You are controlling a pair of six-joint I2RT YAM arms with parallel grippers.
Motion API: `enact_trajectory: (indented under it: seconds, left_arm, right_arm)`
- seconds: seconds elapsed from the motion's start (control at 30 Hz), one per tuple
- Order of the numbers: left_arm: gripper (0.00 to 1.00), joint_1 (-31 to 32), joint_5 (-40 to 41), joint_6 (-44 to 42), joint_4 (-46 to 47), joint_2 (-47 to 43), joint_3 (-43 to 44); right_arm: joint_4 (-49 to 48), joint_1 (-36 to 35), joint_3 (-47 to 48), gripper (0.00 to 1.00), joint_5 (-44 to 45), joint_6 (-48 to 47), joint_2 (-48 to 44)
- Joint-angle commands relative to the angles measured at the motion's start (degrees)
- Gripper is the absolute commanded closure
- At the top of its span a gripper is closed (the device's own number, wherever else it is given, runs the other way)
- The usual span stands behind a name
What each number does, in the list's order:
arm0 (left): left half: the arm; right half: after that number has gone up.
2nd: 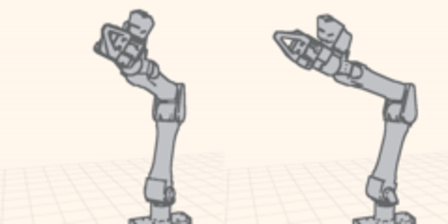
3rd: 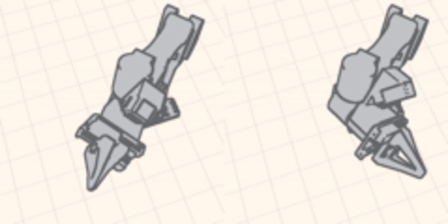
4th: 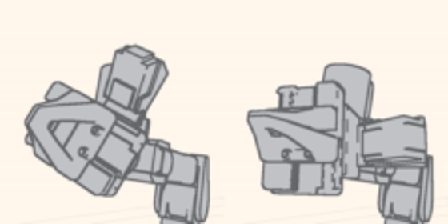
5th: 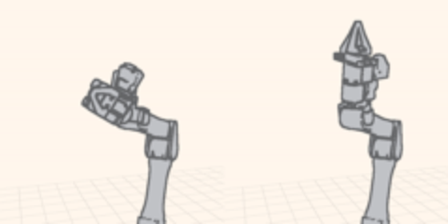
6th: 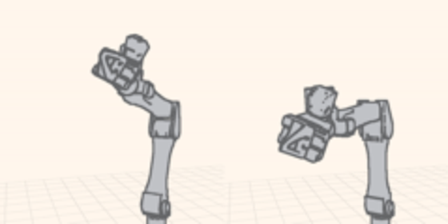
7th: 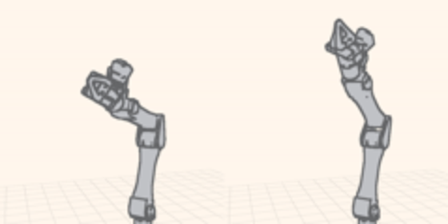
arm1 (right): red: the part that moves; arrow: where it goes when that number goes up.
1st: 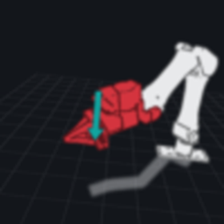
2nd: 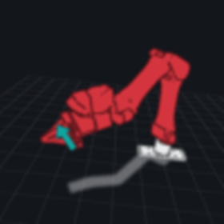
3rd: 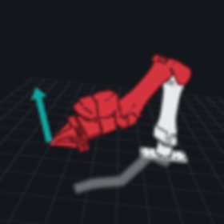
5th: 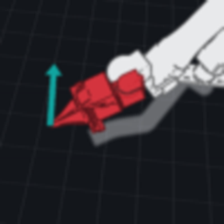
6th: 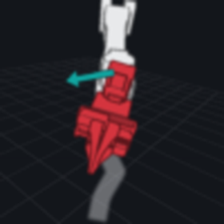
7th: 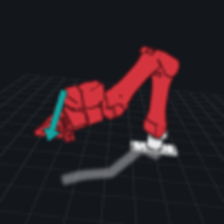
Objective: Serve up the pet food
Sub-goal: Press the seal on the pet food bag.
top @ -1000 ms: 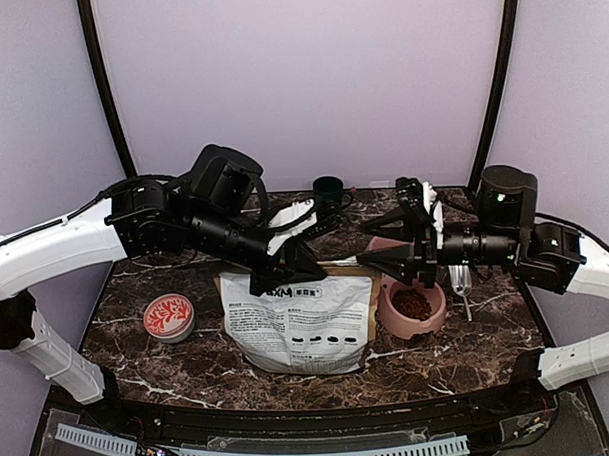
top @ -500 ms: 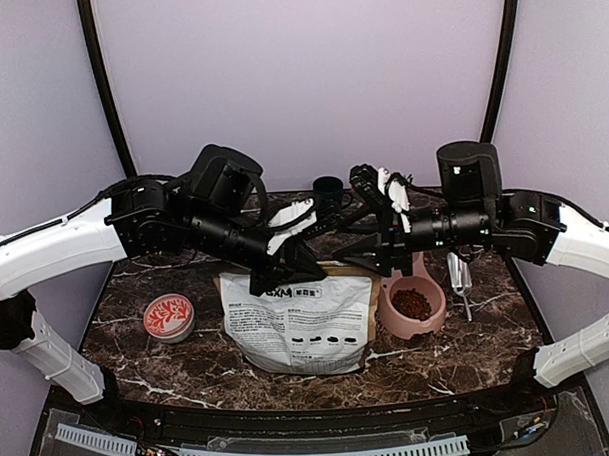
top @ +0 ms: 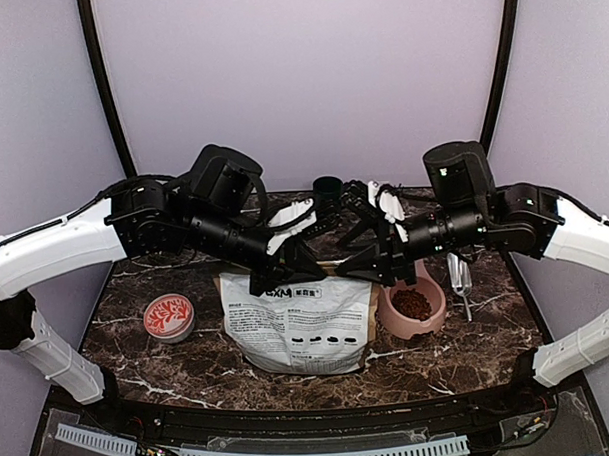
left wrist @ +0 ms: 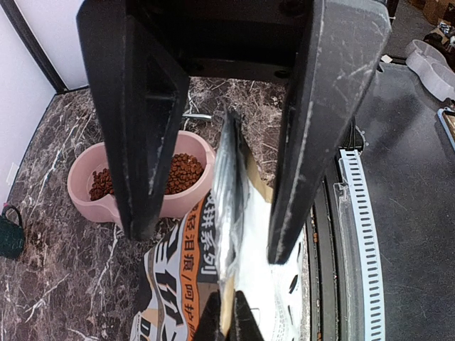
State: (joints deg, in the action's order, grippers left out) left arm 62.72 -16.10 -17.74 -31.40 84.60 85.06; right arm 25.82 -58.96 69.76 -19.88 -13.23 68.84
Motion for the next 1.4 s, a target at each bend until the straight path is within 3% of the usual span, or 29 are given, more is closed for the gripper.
enact_trajectory:
  seconds: [0.0, 0.23, 0.37, 0.43, 0.67, 0.77, 0.8, 0.87, 0.9, 1.2, 1.23, 1.37]
  left_arm:
    - [1.00, -0.7, -0.5, 0.7, 0.6, -3.5, 0.1]
    - [1.00, -0.7, -0.3, 1.3, 1.4, -4.0, -0.4]
    - [1.00, -0.7, -0.2, 1.7, 2.6, -5.0, -1.5]
    - [0.99, -0.7, 0.1, 2.0, 3.4, -5.7, -2.3]
    - [0.84, -0.8, 3.4, 0.7, 0.9, -7.3, -4.3]
    - [0.82, -1.0, 4.1, 0.3, -0.2, -8.1, -5.9]
    - [0.83, -1.2, 4.2, 0.3, -0.2, -8.4, -6.3]
    - [0.98, -1.3, 4.7, 0.3, -0.2, -8.8, -7.1]
    - [1.00, -1.4, 5.2, 0.2, 0.0, -9.0, -7.6]
    - [1.00, -1.6, 3.2, 0.9, 0.3, -8.9, -7.2]
    - [1.00, -1.6, 2.9, 1.1, 0.2, -8.4, -6.5]
    - [1.00, -1.6, 1.3, 1.7, -0.2, -7.2, -4.0]
  right_arm:
    - [2.3, -0.6, 2.0, 0.57, -0.3, -1.1, 0.7]
    - [3.4, -0.6, 1.1, 0.64, -0.9, -1.3, 1.8]
    - [3.8, -0.6, -0.2, 0.92, -0.7, -2.1, 1.7]
    - [3.6, -0.6, -0.7, 1.00, -0.4, -2.6, 1.3]
    - [2.3, -0.6, -1.8, 1.00, -0.1, -4.4, -1.3]
    - [0.9, -0.6, -2.7, 1.00, -0.2, -4.7, -2.8]
    - [0.5, -0.6, -3.0, 1.00, -0.4, -4.8, -3.2]
    - [0.0, -0.6, -3.3, 1.00, -0.7, -5.0, -4.0]
    - [-0.1, -0.6, -3.4, 1.00, -0.7, -5.2, -4.3]
    - [-1.4, -0.6, -3.2, 1.00, -1.1, -5.4, -5.1]
    - [-1.0, -0.6, -2.6, 0.98, -1.2, -5.6, -4.4]
    - [2.6, -0.6, 1.5, 0.71, -1.2, -6.4, -0.6]
